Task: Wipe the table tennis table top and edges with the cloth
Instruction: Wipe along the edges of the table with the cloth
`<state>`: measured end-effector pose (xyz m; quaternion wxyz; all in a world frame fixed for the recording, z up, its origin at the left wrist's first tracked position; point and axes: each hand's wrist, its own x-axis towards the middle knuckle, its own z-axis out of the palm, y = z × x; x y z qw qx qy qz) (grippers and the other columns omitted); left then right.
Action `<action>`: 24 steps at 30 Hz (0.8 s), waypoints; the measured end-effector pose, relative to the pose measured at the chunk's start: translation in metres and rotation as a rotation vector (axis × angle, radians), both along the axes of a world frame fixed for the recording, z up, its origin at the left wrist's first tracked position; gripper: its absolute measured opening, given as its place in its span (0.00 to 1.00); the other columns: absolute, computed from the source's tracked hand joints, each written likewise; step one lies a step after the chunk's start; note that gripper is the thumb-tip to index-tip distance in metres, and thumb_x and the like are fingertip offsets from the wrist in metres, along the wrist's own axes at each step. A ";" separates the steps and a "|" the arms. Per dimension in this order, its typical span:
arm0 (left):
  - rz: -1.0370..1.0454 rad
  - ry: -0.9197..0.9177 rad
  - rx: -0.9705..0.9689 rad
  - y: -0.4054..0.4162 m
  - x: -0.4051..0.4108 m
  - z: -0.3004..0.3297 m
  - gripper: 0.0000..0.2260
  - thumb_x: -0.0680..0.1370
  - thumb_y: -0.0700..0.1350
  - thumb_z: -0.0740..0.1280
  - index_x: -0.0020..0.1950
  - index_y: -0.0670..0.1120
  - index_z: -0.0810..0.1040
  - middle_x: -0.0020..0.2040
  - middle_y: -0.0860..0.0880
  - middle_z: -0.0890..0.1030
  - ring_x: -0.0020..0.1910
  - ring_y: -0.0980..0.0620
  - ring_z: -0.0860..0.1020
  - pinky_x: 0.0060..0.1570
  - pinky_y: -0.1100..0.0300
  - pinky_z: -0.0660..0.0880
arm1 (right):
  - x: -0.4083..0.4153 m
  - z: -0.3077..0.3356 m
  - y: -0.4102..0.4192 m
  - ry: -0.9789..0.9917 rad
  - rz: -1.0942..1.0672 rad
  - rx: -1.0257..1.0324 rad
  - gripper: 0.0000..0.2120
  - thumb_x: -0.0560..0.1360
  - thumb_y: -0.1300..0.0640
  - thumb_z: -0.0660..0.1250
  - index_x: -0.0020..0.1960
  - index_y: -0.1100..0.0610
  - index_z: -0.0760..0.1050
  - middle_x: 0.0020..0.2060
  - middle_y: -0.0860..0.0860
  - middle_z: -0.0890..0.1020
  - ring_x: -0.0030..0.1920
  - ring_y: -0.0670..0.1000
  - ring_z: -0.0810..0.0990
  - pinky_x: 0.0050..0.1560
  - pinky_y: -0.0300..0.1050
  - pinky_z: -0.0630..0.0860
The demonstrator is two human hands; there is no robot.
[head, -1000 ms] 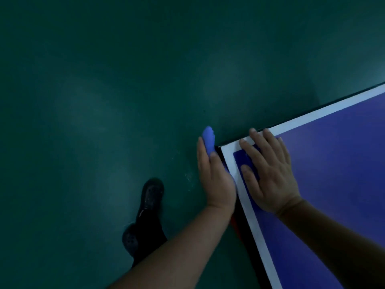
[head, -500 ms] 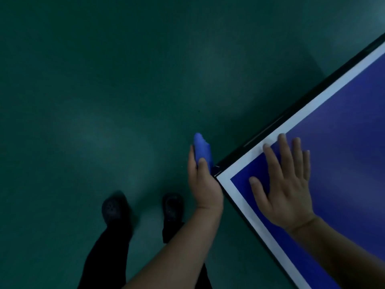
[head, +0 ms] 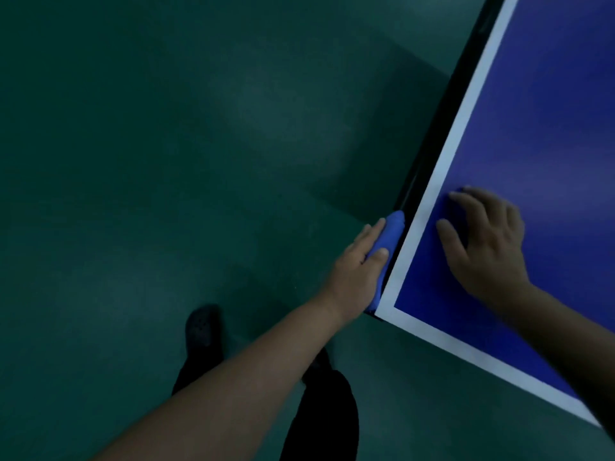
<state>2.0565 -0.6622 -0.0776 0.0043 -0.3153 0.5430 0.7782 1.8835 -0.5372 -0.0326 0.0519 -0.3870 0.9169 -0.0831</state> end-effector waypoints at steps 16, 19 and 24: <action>-0.052 0.116 -0.165 -0.011 -0.056 0.003 0.25 0.81 0.55 0.57 0.77 0.67 0.57 0.81 0.61 0.58 0.79 0.62 0.54 0.79 0.52 0.53 | -0.014 -0.010 -0.017 -0.038 -0.369 0.047 0.34 0.78 0.32 0.47 0.81 0.45 0.56 0.81 0.50 0.55 0.81 0.56 0.49 0.79 0.61 0.46; -0.035 0.130 -0.106 0.014 0.007 -0.005 0.24 0.79 0.60 0.59 0.74 0.73 0.60 0.79 0.68 0.58 0.79 0.64 0.54 0.79 0.50 0.55 | -0.015 -0.011 -0.017 -0.020 -0.370 0.057 0.34 0.78 0.32 0.47 0.81 0.46 0.56 0.81 0.51 0.56 0.81 0.57 0.50 0.78 0.63 0.47; -0.053 0.098 -0.153 0.003 -0.031 -0.006 0.22 0.79 0.59 0.58 0.71 0.78 0.59 0.77 0.71 0.58 0.78 0.66 0.54 0.79 0.54 0.53 | -0.017 -0.013 -0.016 0.002 -0.360 0.042 0.34 0.79 0.33 0.48 0.80 0.48 0.58 0.81 0.52 0.58 0.80 0.59 0.53 0.78 0.65 0.49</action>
